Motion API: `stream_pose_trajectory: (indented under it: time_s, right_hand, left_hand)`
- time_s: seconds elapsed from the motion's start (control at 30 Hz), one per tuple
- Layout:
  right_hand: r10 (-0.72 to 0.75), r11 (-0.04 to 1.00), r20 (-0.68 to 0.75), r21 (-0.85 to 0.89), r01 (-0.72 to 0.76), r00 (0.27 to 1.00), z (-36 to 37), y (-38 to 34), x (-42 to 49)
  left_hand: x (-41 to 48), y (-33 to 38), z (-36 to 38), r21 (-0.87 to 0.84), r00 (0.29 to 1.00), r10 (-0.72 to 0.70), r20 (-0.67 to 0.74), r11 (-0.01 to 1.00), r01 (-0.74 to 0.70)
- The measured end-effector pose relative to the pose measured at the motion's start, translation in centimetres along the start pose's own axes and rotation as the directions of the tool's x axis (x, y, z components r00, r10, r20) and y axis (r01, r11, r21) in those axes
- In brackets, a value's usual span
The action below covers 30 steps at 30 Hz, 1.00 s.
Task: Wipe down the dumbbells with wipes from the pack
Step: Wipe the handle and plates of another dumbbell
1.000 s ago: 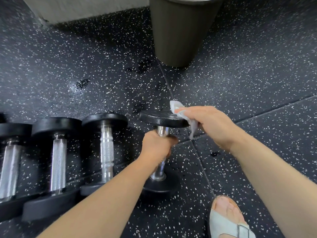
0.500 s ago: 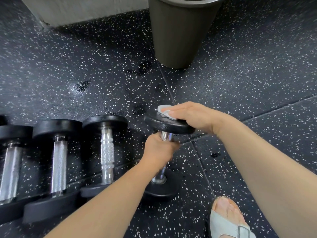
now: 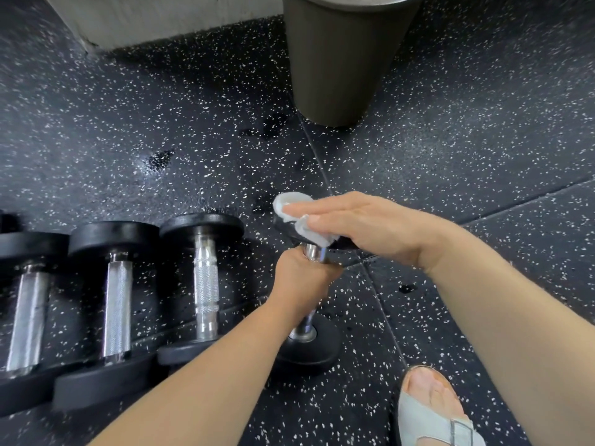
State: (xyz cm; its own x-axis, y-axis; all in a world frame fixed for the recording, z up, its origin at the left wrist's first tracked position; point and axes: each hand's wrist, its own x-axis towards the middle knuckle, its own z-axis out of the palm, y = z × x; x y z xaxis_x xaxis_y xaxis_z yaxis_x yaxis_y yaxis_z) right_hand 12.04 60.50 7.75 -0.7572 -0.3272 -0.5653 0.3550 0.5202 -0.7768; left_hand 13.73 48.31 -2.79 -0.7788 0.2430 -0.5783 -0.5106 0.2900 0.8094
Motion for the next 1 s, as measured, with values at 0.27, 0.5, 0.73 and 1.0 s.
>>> stream_pose_trajectory:
  time_s: [0.27, 0.5, 0.73, 1.0]
  right_hand:
    - [0.145, 0.985, -0.077, -0.088, -0.152, 0.986, -1.3, 2.5, 4.3]
    - [0.116, 0.99, -0.064, -0.07, -0.12, 0.991, -1.7, 3.1, -0.5]
    - [-0.042, 0.999, 0.003, 0.005, 0.042, 0.999, 0.0, 0.3, 1.4]
    - [0.055, 0.998, 0.017, 0.021, -0.056, 0.998, -0.4, 0.2, 6.0]
  left_hand:
    - [0.6, -0.3, 0.0, -0.012, 0.997, -0.081, -0.019, 0.997, 0.081]
    - [0.5, -0.4, 0.2, -0.006, 0.997, -0.074, -0.02, 0.997, 0.074]
    - [0.3, 0.2, -0.2, 0.006, 0.998, -0.061, -0.012, 0.998, 0.061]
    - [0.4, -0.2, -0.2, 0.032, 0.999, -0.033, -0.021, 0.999, 0.033]
